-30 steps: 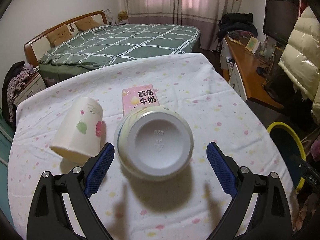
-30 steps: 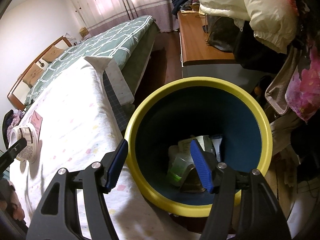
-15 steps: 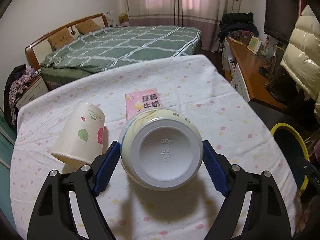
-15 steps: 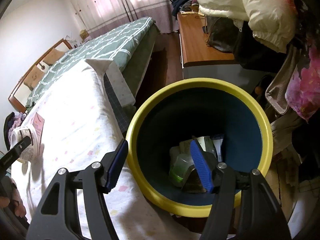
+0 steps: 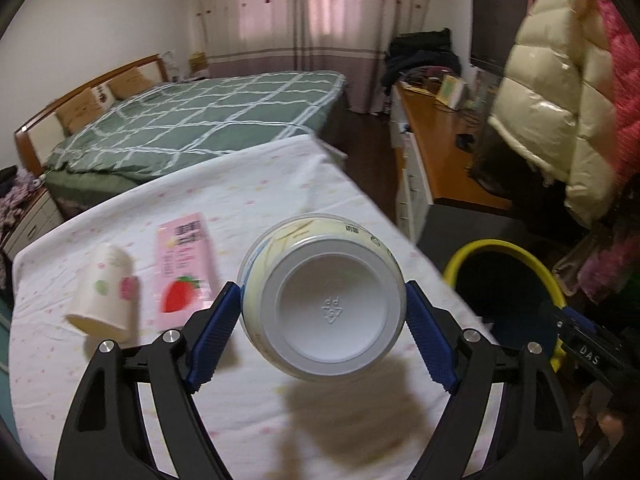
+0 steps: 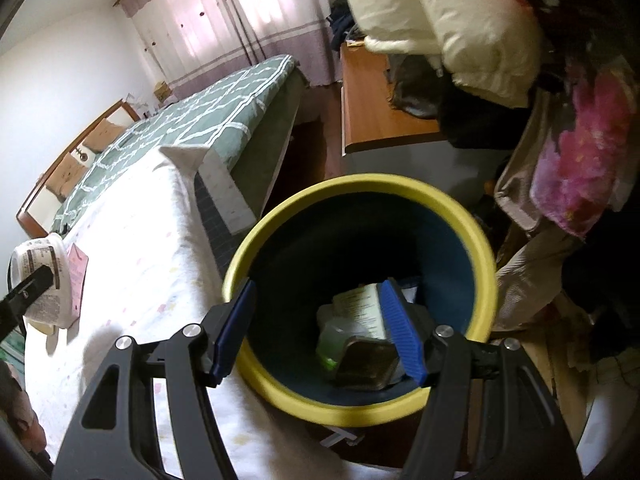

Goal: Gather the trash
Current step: 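Carry the white bowl over the bin and open the left tool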

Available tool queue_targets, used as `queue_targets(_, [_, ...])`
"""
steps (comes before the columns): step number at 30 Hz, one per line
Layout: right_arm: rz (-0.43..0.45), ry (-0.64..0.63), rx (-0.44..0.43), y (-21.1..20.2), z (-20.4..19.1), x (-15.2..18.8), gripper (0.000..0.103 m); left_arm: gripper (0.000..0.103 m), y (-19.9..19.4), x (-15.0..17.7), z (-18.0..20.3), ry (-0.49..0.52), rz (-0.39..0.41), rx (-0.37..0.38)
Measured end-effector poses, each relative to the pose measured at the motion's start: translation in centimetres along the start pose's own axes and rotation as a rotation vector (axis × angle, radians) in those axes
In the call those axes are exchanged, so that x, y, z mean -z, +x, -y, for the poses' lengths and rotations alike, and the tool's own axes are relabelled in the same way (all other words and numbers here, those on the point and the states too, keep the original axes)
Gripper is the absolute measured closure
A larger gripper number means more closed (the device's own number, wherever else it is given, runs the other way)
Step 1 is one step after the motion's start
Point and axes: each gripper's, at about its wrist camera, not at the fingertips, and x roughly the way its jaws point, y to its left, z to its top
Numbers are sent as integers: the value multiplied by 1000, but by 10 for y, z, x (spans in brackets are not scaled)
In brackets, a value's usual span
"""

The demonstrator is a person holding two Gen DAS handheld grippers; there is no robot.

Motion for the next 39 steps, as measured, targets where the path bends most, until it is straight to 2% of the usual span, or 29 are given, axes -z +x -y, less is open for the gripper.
queue_targets(17, [28, 14, 27, -30, 62, -6, 38, 22, 34, -5, 144, 157, -72, 174])
queue_targets(24, [61, 66, 64, -45, 94, -10, 37, 22, 55, -2, 188, 211, -116, 205])
queue_targets(30, [77, 91, 76, -51, 108, -13, 36, 21, 71, 0, 203, 225, -145, 202])
queue_targets(32, [76, 95, 77, -51, 110, -14, 36, 16, 72, 0, 204, 227, -144, 200])
queue_targets(34, [76, 94, 78, -50, 108, -14, 36, 16, 70, -1, 204, 221, -135, 201])
queue_targets(39, [64, 80, 69, -46, 101, -12, 36, 16, 52, -4, 179, 182, -115, 206])
